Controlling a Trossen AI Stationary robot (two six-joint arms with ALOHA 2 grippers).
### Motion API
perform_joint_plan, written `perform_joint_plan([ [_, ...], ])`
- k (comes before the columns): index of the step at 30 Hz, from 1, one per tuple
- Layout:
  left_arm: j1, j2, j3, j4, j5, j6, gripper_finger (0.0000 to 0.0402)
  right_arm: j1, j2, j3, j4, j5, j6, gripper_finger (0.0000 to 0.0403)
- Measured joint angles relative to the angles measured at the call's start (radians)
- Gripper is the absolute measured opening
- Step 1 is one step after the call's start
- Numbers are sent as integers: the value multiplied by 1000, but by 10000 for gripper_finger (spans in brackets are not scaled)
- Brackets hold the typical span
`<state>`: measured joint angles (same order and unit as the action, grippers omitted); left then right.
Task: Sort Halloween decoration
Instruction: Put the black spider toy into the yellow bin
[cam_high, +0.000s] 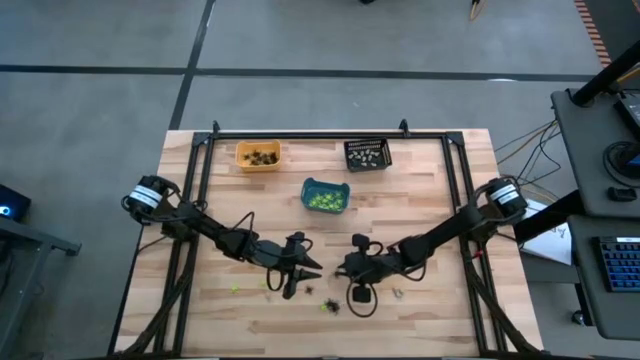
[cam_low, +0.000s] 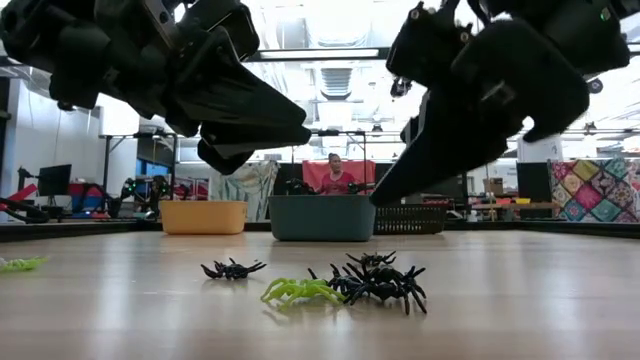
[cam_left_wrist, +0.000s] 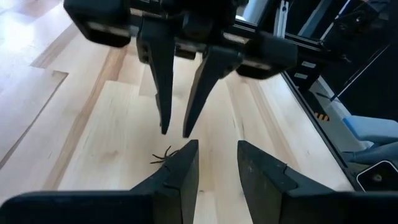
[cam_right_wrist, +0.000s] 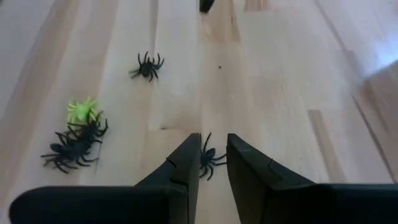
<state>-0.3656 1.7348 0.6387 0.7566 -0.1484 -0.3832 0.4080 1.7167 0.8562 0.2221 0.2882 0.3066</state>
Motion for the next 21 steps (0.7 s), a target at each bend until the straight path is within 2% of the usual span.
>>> perform_joint_plan([
  [6, 0, 0, 1, -6, 0, 9, 93, 3, -4, 0, -5, -3, 14, 68],
  [9, 0, 0, 1, -4, 0, 25, 93, 5, -1, 0, -8, -4, 77, 70],
  [14, 0, 43, 35, 31, -1, 45, 93, 4, -7, 0, -7, -23, 368, 92],
  [21, 2, 178, 130, 27, -3, 86, 92, 0, -6, 0, -11, -140, 698, 119],
])
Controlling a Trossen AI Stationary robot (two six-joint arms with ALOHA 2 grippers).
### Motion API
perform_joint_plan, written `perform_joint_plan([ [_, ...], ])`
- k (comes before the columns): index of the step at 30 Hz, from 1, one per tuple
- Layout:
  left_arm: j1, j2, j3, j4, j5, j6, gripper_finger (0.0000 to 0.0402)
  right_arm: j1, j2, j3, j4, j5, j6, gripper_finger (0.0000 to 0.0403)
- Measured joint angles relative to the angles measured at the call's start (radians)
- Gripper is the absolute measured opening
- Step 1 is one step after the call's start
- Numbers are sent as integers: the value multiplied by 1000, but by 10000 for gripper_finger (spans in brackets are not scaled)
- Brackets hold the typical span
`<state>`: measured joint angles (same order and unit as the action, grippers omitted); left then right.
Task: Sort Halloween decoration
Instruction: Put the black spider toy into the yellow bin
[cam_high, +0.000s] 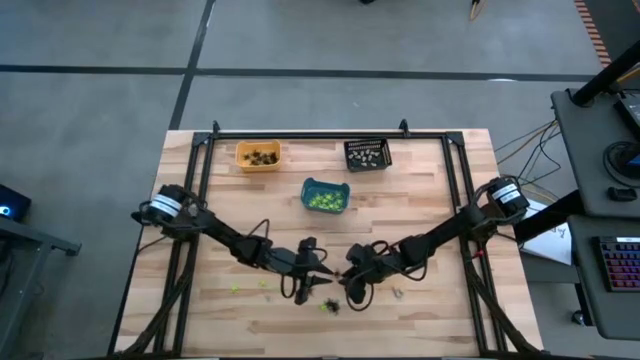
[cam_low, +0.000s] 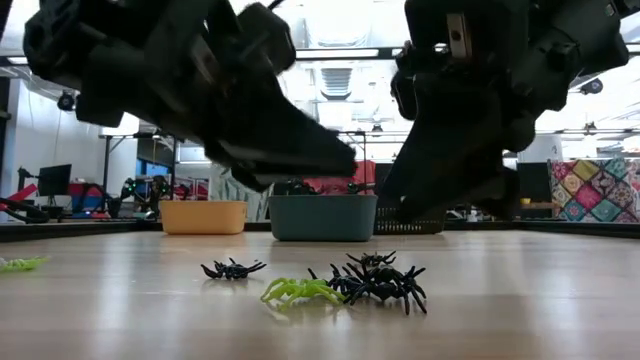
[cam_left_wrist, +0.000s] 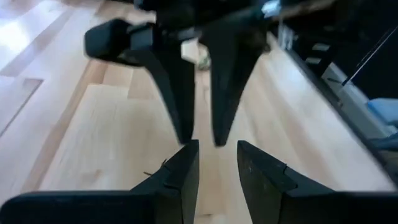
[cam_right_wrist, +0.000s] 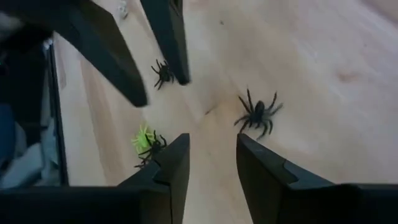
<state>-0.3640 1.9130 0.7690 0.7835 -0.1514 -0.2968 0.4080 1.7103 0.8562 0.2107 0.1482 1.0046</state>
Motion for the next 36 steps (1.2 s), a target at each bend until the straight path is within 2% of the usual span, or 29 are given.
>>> perform_joint_plan([
  [6, 0, 76, 55, -55, -50, 16, 73, 13, 0, 0, -8, 8, 101, 119],
  [16, 8, 122, 82, -104, -53, 25, 20, 10, 1, 0, -84, 73, 121, 119],
  [19, 11, 132, 80, -115, -53, 23, 6, 8, 1, 0, -80, 89, 28, 119],
  [23, 15, 141, 80, -118, -80, 24, 2, 13, 1, 0, -80, 89, -307, 119],
  [25, 23, 146, 82, -118, -93, 26, 1, 22, 1, 0, -88, 91, -420, 118],
  [28, 31, 147, 82, -127, -94, 21, 0, 23, 1, 0, -86, 89, -494, 118],
  [36, 33, 147, 82, -146, -97, 19, 0, 22, 7, 0, -77, 113, -559, 118],
])
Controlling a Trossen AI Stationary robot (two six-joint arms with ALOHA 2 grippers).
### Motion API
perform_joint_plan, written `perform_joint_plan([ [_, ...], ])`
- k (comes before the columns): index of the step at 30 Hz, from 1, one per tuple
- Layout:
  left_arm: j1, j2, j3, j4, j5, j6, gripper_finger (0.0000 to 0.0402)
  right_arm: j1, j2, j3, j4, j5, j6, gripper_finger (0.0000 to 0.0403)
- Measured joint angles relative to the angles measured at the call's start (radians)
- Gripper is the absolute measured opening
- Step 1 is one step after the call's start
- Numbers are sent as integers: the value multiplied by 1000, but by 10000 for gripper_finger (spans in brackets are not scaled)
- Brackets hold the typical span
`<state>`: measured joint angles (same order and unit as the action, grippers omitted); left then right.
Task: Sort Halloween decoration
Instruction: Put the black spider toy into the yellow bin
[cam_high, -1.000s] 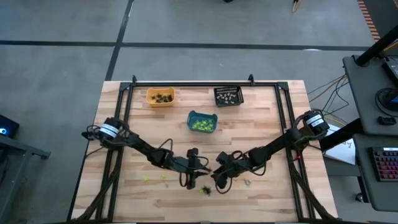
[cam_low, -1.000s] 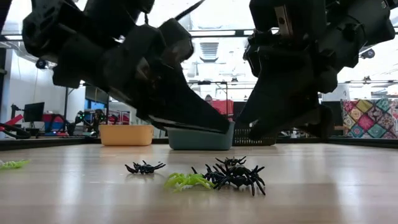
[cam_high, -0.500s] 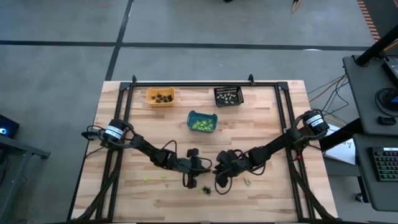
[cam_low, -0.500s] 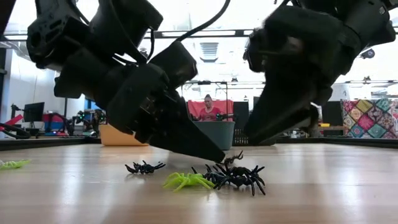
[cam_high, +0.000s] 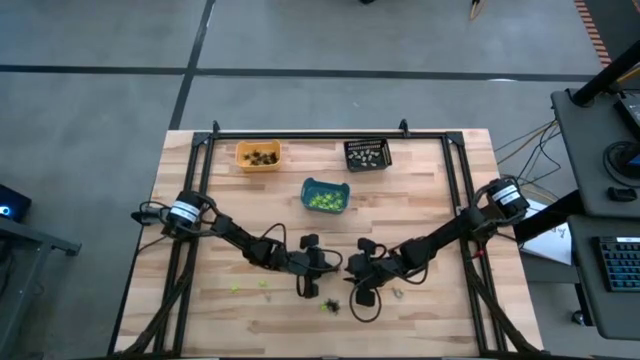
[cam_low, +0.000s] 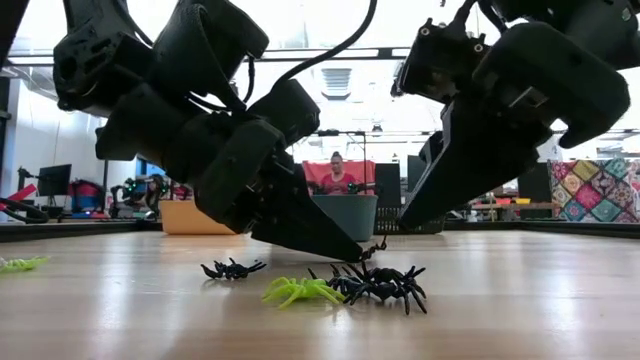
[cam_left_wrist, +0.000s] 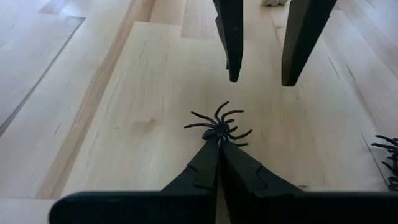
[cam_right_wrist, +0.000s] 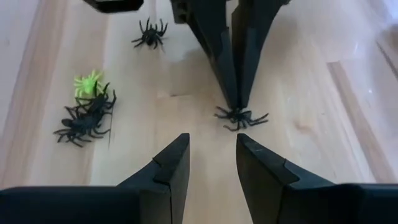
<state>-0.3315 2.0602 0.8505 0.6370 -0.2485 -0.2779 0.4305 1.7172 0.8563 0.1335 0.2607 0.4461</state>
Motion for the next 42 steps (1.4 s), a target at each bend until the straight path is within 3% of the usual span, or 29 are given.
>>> perform_joint_plan([
  [6, 0, 0, -5, -1, 0, 0, 0, -1, 2, 0, 2, 9, -35, 138],
  [15, 0, 0, -6, -4, -5, 0, 0, -1, 11, 0, 6, 118, -194, 170],
  [24, 0, 0, -8, -8, -5, 3, 0, 0, 106, 8, 45, 143, -334, 171],
  [42, 0, 1, -9, 4, -5, 0, 0, -13, 111, 8, 104, 157, -640, 135],
])
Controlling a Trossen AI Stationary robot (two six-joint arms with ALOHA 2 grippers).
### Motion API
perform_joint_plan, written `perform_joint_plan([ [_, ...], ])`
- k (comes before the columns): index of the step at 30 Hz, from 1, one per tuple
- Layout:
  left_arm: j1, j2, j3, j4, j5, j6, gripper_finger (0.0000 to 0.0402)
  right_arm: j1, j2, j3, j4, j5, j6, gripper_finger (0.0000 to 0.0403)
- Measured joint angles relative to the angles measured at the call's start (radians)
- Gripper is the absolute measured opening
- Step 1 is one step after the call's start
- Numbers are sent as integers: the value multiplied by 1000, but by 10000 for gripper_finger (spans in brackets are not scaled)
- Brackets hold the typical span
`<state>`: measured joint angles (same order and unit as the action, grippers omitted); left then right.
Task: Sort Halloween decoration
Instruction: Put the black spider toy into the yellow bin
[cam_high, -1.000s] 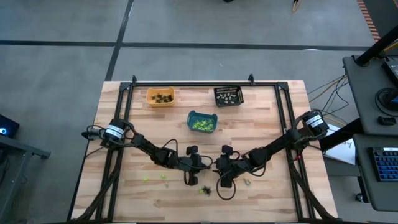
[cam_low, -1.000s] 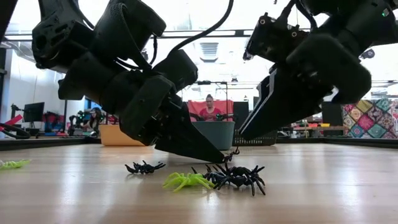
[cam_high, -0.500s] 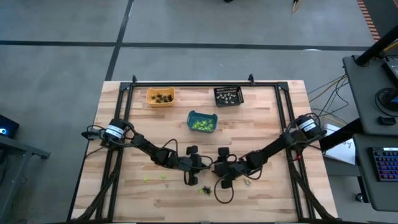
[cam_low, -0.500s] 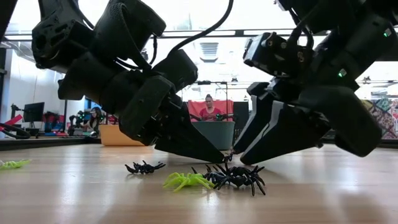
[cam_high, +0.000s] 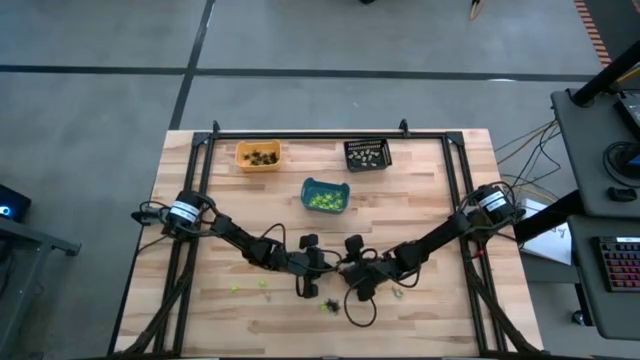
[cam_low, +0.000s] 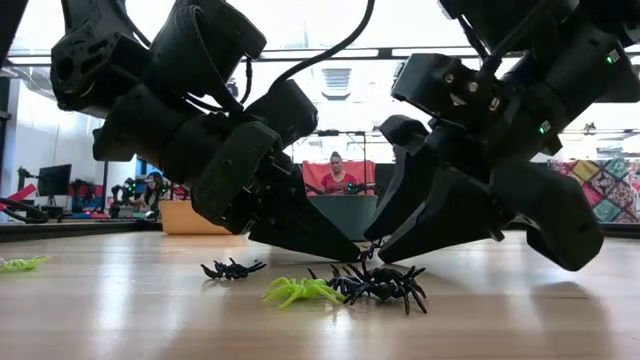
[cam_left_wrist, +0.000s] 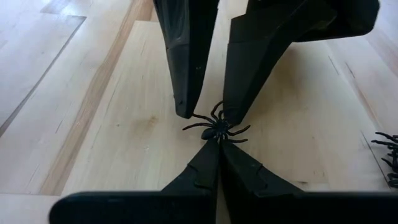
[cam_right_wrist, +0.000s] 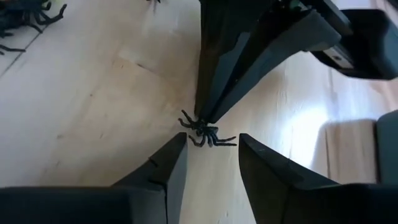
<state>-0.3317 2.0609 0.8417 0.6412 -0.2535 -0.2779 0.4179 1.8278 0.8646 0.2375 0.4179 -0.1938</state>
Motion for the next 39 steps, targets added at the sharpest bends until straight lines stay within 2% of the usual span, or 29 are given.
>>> perform_joint_plan([
  [5, 0, 0, 0, 4, 0, 0, 0, -5, 0, -1, 11, 0, -54, 124],
  [11, 0, 1, -2, 17, 0, 1, 0, -28, 9, -1, 18, -52, -69, 109],
  [17, 0, 1, -2, 19, 0, -2, 0, -30, 26, 0, 41, -55, -71, 87],
  [27, -1, -2, 5, 14, 0, -16, 0, -28, 25, 0, 38, -63, -69, 14],
  [33, -2, -16, 5, 12, 2, -23, 0, -28, -1, -2, 18, -62, -59, 9],
  [39, -3, -50, -4, 12, 2, -21, 0, -28, -30, -2, 14, -63, 27, 9],
])
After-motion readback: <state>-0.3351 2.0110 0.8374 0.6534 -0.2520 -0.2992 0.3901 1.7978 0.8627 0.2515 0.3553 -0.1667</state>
